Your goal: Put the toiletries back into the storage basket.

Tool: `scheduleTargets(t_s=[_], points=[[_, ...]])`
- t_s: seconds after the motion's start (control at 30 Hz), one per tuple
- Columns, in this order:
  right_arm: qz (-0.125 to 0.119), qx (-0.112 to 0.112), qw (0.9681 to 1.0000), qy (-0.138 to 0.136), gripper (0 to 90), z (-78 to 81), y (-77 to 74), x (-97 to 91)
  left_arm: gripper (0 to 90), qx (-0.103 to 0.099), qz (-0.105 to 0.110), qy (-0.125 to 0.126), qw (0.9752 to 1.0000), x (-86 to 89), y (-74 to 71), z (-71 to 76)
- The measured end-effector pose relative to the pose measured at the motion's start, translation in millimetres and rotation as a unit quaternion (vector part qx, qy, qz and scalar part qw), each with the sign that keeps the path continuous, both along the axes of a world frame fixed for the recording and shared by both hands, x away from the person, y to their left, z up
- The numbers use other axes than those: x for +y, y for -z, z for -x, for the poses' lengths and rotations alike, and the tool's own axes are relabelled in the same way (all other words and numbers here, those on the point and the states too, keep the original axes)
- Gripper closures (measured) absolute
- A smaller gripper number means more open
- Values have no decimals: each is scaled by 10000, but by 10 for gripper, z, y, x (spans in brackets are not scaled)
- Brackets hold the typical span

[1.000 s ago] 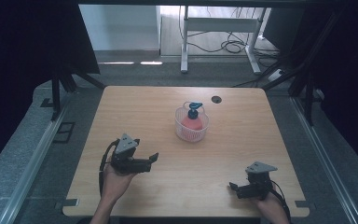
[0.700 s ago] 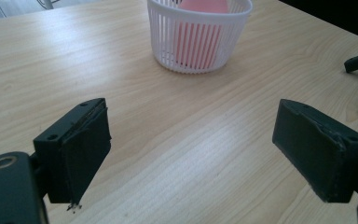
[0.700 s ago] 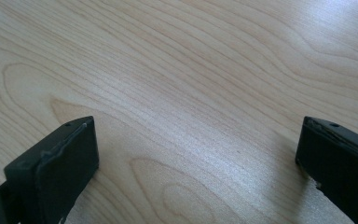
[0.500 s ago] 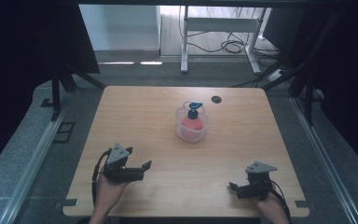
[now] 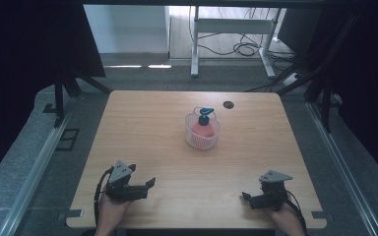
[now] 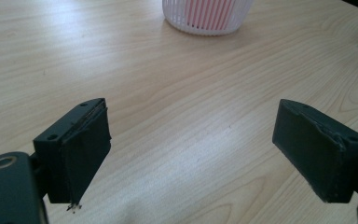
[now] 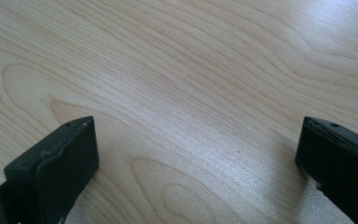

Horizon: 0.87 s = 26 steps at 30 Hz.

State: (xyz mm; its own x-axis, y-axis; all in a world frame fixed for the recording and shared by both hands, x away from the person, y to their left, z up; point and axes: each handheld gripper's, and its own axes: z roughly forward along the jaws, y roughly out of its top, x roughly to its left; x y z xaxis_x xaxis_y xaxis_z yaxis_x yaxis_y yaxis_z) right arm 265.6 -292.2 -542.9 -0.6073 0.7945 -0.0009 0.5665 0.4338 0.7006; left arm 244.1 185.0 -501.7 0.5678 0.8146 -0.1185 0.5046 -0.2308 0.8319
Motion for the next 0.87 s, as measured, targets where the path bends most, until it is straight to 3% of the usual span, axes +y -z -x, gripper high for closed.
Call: scheduleTargets(t_s=[0.3, 0.5, 0.63, 0.77, 0.87], points=[[-2, 0, 10000, 4, 0, 0, 0, 1, 111, 130, -216, -19, 9997, -3, 155, 42], [-2, 0, 10000, 4, 0, 0, 0, 1, 110, 330, -408, 47, 9986, -36, 251, 48], [-1, -1, 10000, 5, 0, 0, 0, 0, 110, 531, -663, 36, 9964, -75, 323, 36], [0, 0, 10000, 4, 0, 0, 0, 0, 110, 788, -1042, 6, 9914, -121, 411, 14], [-3, 3, 10000, 6, 0, 1, 0, 1, 105, 760, -1029, 12, 9918, -123, 418, 14]])
